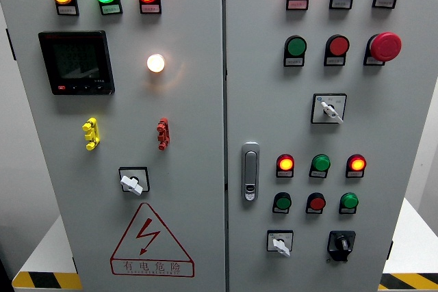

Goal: Trip black knob to open circuit

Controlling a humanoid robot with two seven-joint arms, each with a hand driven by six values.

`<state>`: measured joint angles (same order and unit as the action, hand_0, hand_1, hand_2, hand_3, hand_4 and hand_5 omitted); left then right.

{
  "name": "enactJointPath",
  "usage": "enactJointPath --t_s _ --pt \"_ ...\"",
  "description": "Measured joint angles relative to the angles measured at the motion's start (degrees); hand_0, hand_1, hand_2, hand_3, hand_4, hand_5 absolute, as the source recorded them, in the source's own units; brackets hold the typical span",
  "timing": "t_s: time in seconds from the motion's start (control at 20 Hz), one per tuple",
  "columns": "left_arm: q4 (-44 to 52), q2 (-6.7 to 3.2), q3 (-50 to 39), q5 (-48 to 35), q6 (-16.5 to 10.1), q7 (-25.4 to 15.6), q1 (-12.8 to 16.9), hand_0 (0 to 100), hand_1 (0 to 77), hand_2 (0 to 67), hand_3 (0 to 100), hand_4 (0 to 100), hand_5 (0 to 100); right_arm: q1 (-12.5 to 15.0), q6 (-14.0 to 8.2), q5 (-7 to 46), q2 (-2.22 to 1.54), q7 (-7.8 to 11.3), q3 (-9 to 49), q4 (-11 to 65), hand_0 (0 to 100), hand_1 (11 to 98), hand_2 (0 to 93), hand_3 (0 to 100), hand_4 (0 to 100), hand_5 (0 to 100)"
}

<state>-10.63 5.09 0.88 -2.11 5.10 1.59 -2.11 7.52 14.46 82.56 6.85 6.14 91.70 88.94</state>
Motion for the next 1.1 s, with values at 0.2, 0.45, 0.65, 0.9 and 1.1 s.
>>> enactJointPath --t_s 0.2,0.45,0.65,0.9,1.1 --pt "0.0 0.00 0.0 0.0 0.0 0.0 0.0 0 0.0 19.4 26 10 9 -3.5 -4.5 0.1 0.20 -0.08 -1.6 -0.6 85 47.8 0.0 85 89 100" --pt "0.0 0.00 0.0 0.0 0.0 0.0 0.0 0 0.0 19.5 26 10 9 -5.9 -9.4 0.1 0.35 -0.18 -5.0 -1.3 86 51.9 0.0 90 95 100" --pt "0.0 0.00 0.0 0.0 0.0 0.0 0.0 0 0.0 19.5 26 10 9 -9.3 -12.4 0.0 0.36 -0.83 -5.9 -3.0 90 55.3 0.0 90 97 100" --pt "0.0 0.00 0.0 0.0 0.0 0.0 -0.1 0 0.0 19.5 26 10 9 -11.5 -12.8 -0.1 0.43 -1.71 -6.1 -3.8 94 57.2 0.0 90 96 100" --pt "0.0 0.00 0.0 0.0 0.0 0.0 0.0 0 0.0 19.4 26 10 9 -11.9 -12.8 -0.1 0.44 -1.84 -6.7 -4.3 97 57.8 0.0 90 96 100"
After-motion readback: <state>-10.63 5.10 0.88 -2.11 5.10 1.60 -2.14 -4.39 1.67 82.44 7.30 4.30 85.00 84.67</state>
